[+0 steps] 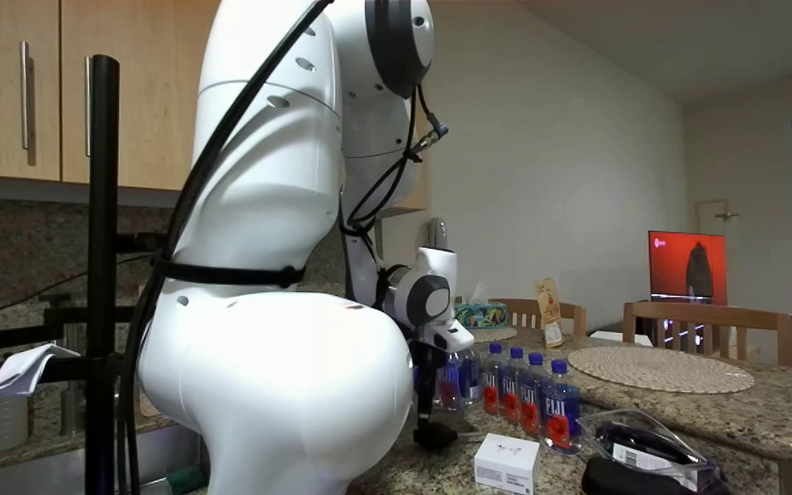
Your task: Put the black object in the purse
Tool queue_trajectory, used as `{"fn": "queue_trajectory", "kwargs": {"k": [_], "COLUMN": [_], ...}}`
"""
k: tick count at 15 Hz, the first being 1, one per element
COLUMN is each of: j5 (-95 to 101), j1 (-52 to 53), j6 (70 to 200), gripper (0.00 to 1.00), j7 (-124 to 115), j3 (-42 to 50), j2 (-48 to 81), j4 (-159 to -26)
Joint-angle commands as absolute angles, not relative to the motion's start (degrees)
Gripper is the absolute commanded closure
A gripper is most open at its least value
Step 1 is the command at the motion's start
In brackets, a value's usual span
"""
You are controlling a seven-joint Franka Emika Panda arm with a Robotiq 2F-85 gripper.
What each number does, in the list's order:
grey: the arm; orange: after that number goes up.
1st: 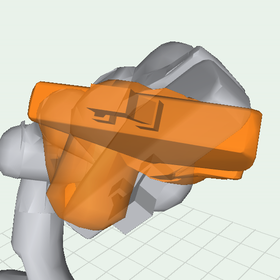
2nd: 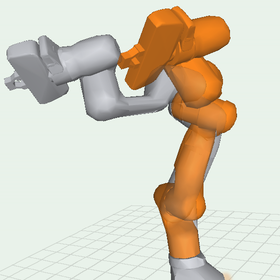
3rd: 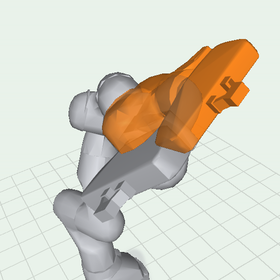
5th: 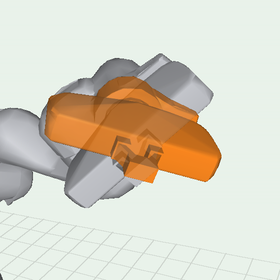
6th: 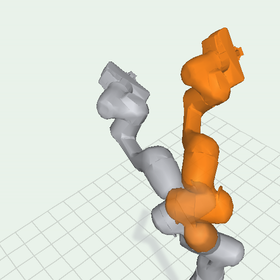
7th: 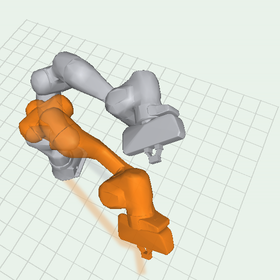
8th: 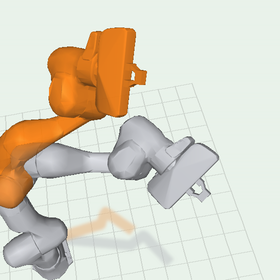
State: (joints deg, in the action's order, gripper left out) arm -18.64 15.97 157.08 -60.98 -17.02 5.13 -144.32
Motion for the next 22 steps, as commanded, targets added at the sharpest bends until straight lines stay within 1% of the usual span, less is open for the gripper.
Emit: {"fn": "queue_trajectory", "kwargs": {"k": [1,5,10,18,19,20,21,22], "j5": [-19.2,-18.0,-19.2,-19.1,-18.9,-18.5,-18.2,-18.1], "j1": [15.4,15.5,15.5,15.8,16.0,16.2,16.4,16.5], "j6": [148.5,143.9,144.2,144.0,143.7,143.6,143.6,143.6], "gripper": [0.0,0.0,0.0,0.0,0.08,0.27,0.33,0.41], "j7": [-59.8,-58.7,-55.6,-54.1,-54.2,-54.6,-54.8,-54.8], "j3": [-15.6,-14.5,-14.3,-13.6,-13.5,-13.3,-13.2,-13.1], "j2": [6.3,9.3,14.1,19.5,20.1,20.4,20.7,21.0], "j4": [-141.3,-136.5,-132.3,-129.8,-129.5,-129.3,-129.1,-129.0]}}
